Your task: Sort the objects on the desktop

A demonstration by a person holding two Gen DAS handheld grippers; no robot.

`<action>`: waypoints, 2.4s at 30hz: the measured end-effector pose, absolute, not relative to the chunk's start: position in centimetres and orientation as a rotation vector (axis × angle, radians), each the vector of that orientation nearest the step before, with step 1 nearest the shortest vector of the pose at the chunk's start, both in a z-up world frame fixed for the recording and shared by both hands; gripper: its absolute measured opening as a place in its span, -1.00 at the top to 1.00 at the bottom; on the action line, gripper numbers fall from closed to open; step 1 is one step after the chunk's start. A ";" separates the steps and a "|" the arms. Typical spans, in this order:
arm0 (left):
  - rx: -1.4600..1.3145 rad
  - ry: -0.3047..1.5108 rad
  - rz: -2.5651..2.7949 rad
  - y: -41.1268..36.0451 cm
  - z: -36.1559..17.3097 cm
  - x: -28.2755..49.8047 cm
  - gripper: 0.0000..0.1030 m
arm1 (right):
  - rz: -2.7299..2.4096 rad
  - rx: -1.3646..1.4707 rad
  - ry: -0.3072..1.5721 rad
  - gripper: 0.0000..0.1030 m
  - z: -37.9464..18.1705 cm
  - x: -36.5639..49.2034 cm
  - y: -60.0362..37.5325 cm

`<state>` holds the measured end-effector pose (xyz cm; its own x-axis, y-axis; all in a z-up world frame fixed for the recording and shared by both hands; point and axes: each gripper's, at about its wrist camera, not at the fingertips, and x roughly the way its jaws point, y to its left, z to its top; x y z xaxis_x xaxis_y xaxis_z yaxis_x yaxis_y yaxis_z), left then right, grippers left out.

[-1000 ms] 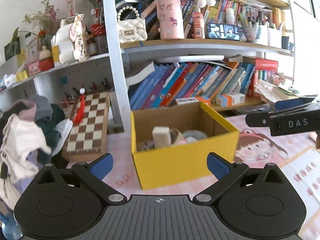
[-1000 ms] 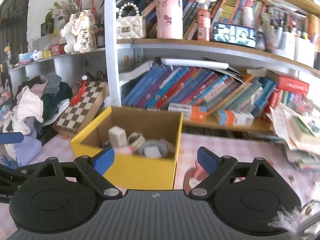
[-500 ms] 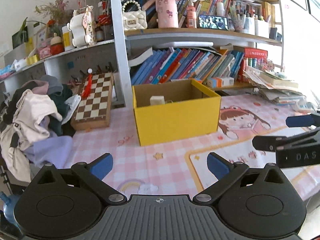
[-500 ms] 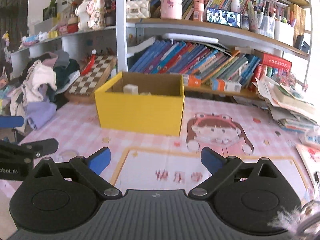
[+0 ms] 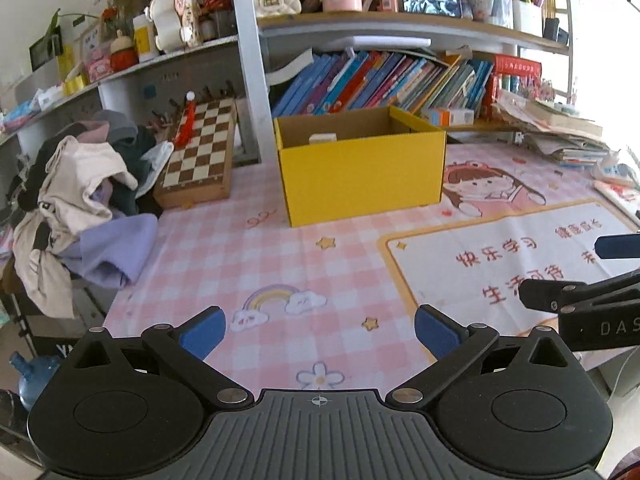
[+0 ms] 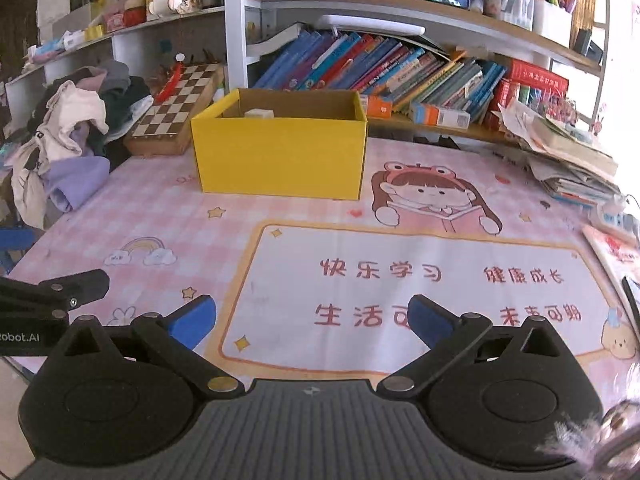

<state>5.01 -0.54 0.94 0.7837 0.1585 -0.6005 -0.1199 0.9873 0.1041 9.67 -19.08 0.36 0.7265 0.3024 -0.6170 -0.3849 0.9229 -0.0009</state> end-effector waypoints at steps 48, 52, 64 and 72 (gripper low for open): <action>0.066 0.673 0.133 -1.0 1.1 3.6 -1.00 | 0.400 -0.177 0.675 -1.00 0.3 8.1 -18.3; 0.069 0.674 0.125 -1.0 1.1 3.6 -1.00 | 0.397 -0.180 0.678 -1.00 0.3 8.1 -18.1; 0.067 0.684 0.118 -0.8 1.0 3.8 -1.00 | 0.374 -0.165 0.703 -1.00 0.1 7.9 -18.3; 0.065 0.692 0.106 -0.9 0.8 3.9 -1.00 | 0.369 -0.162 0.713 -1.00 0.1 8.5 -19.1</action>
